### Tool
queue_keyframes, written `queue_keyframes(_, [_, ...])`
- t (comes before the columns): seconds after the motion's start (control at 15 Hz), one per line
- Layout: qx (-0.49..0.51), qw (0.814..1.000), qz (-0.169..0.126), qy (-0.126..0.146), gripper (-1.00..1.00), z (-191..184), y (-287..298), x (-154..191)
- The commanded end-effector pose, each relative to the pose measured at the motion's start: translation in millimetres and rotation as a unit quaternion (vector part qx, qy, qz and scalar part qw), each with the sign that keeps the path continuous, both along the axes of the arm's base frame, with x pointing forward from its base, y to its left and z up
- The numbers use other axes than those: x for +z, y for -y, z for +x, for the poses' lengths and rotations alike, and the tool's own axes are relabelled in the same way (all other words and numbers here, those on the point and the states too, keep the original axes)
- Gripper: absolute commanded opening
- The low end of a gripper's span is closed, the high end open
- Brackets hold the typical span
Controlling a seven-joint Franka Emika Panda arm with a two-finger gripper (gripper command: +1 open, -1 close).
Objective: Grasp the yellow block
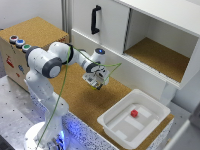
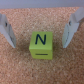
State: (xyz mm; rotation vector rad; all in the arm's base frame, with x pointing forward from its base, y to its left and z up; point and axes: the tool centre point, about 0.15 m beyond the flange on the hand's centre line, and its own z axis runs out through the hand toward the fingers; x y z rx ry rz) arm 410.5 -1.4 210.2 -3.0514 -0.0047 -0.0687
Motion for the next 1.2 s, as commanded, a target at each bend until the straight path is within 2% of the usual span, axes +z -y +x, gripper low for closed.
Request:
queue_keyframes(0.0, [-0.015,0.998,-0.048,-0.028,-1.0,16,-3,-8])
queue_keyframes(0.33, [-0.033,0.996,-0.068,-0.037,-1.0,11,8,0])
queue_keyframes(0.67, [-0.066,0.995,-0.068,-0.03,-1.0,4,5,16])
queue_keyframes(0.8, [-0.09,0.994,-0.055,-0.014,-1.0,3,5,37])
queue_keyframes(0.93, [-0.105,0.993,-0.05,0.013,-1.0,4,5,74])
queue_keyframes(1.13, [-0.1,0.992,-0.067,0.031,-1.0,-4,2,125])
